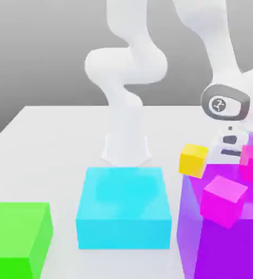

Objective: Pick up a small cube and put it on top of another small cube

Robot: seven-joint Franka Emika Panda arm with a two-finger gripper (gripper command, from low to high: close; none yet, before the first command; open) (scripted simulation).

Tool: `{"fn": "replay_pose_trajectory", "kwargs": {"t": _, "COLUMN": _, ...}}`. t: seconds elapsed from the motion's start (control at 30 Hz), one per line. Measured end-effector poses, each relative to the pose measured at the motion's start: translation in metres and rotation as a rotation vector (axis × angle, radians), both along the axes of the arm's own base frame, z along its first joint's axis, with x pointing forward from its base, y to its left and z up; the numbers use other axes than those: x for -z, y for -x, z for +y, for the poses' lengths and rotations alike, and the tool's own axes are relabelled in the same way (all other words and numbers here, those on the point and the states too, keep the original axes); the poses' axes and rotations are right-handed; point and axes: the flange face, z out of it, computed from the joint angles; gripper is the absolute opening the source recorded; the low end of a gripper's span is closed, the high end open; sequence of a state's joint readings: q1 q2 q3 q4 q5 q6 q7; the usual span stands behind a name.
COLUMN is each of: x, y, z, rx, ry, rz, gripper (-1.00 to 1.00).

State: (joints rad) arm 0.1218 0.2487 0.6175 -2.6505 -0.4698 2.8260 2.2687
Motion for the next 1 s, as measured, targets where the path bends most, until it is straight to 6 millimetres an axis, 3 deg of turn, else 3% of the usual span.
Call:
{"fn": "replay_pose_trajectory", "kwargs": {"t": 0.1, "x": 0.030, "y": 0.001, "z": -0.001, "rx": 0.003, "ry": 0.000, "rz": 0.002, "gripper": 0.00}}
{"fn": "replay_pose_trajectory", "kwargs": {"t": 0.13, "x": 0.038, "y": 0.001, "z": -0.002, "rx": 0.002, "ry": 0.002, "rz": 0.002, "gripper": -1.00}}
{"fn": "replay_pose_trajectory", "kwargs": {"t": 0.37, "x": 0.038, "y": 0.001, "z": -0.002, "rx": 0.002, "ry": 0.000, "rz": 0.001, "gripper": -1.00}}
{"fn": "replay_pose_trajectory", "kwargs": {"t": 0.6, "x": -0.021, "y": 0.000, "z": 0.001, "rx": -0.010, "ry": -0.001, "rz": 0.001, "gripper": -1.00}}
{"fn": "replay_pose_trajectory", "kwargs": {"t": 0.8, "x": -0.083, "y": -0.050, "z": 0.012, "rx": -0.099, "ry": -0.010, "rz": 0.002, "gripper": -1.00}}
{"fn": "replay_pose_trajectory", "kwargs": {"t": 1.0, "x": -0.164, "y": -0.094, "z": 0.013, "rx": -0.204, "ry": -0.052, "rz": 0.017, "gripper": -1.00}}
